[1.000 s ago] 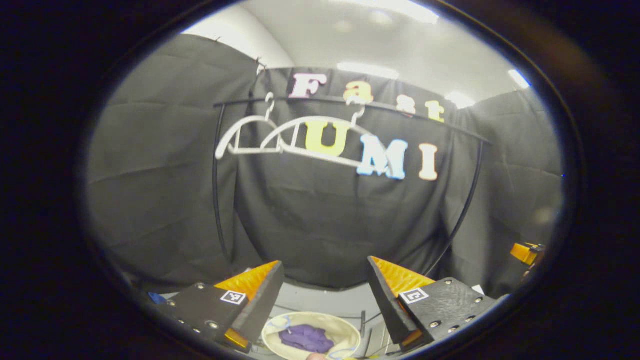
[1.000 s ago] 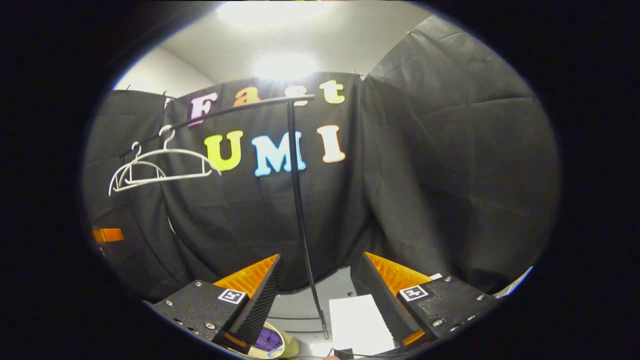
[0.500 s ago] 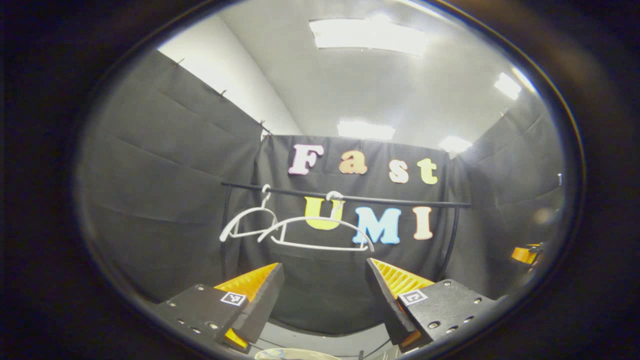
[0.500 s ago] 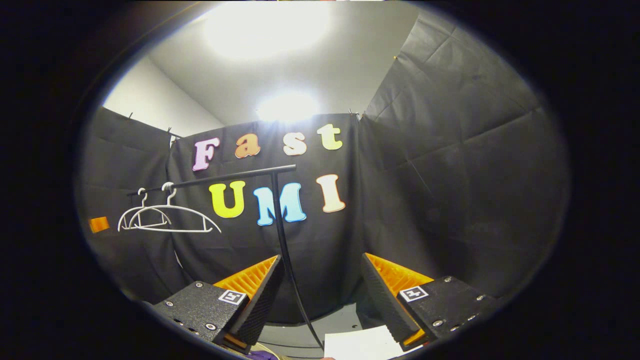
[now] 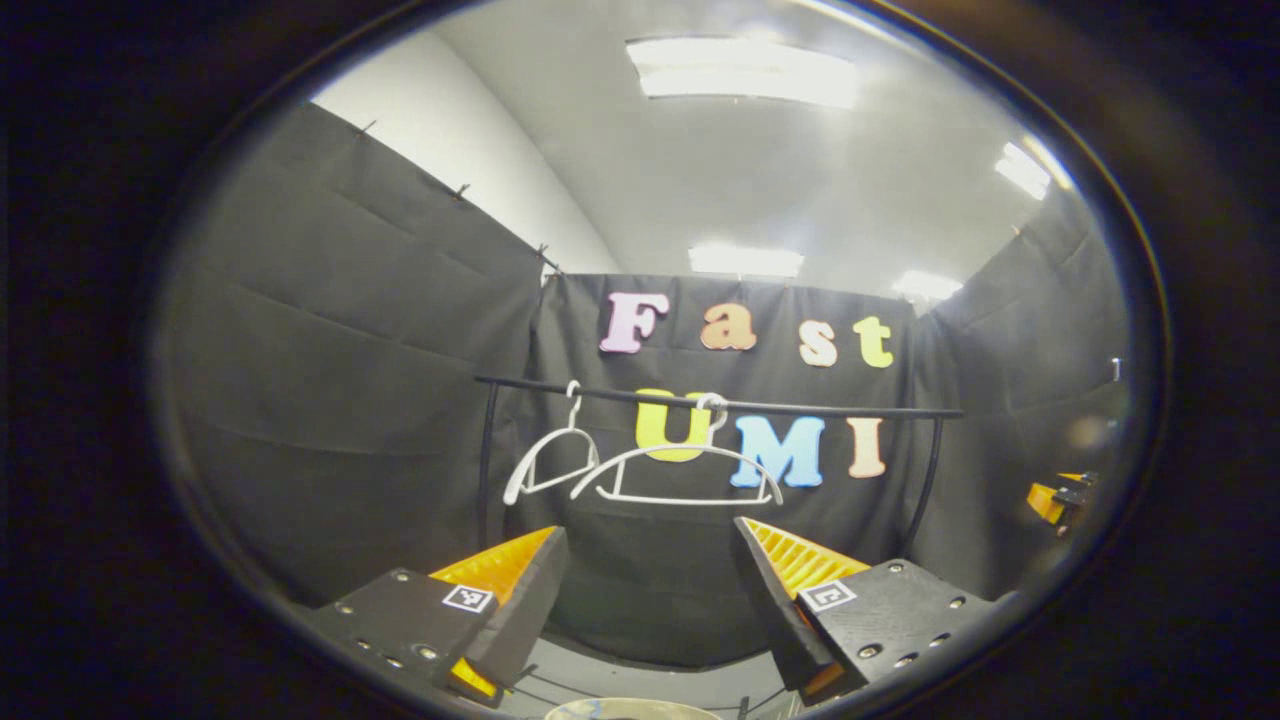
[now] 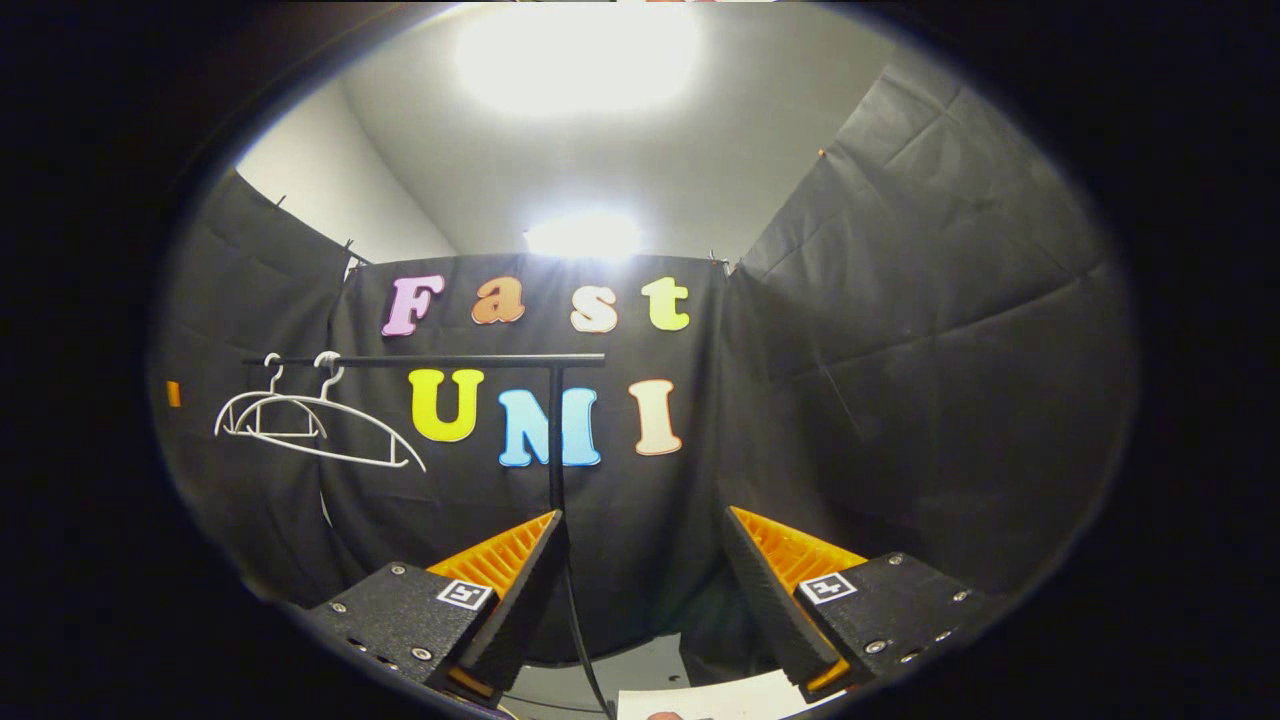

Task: Grasp the clothes on the hanger with both hands and then place them into the laundry hamper below.

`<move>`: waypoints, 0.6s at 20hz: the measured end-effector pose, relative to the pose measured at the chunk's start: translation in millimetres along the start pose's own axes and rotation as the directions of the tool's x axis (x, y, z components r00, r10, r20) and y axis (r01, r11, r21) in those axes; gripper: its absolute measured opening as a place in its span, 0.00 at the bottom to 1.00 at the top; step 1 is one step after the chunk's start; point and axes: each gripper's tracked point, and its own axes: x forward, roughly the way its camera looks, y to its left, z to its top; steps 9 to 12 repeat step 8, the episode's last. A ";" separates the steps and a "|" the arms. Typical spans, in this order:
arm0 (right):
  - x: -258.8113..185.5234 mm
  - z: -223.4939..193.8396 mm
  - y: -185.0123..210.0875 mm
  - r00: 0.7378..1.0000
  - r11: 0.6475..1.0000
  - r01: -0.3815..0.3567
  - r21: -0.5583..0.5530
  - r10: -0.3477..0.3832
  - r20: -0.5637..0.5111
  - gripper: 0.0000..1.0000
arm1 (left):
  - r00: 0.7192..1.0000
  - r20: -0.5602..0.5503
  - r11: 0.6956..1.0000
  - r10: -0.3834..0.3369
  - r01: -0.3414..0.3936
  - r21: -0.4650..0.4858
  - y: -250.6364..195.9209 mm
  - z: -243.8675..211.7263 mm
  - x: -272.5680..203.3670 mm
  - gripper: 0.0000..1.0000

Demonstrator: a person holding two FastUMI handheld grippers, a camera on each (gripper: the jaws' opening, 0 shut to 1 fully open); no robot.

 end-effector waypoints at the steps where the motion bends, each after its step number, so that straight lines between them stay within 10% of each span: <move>1: 0.7 5.7 8.4 1.000 1.000 -0.012 0.004 0.012 0.017 0.95 | 1.000 0.003 1.000 -0.004 0.004 0.014 9.1 1.4 5.8 0.94; 12: -8.8 22.2 56.5 0.994 0.997 -0.043 -0.059 0.049 0.096 0.95 | 0.995 0.104 0.988 -0.006 0.021 -0.150 46.3 -2.1 40.3 0.99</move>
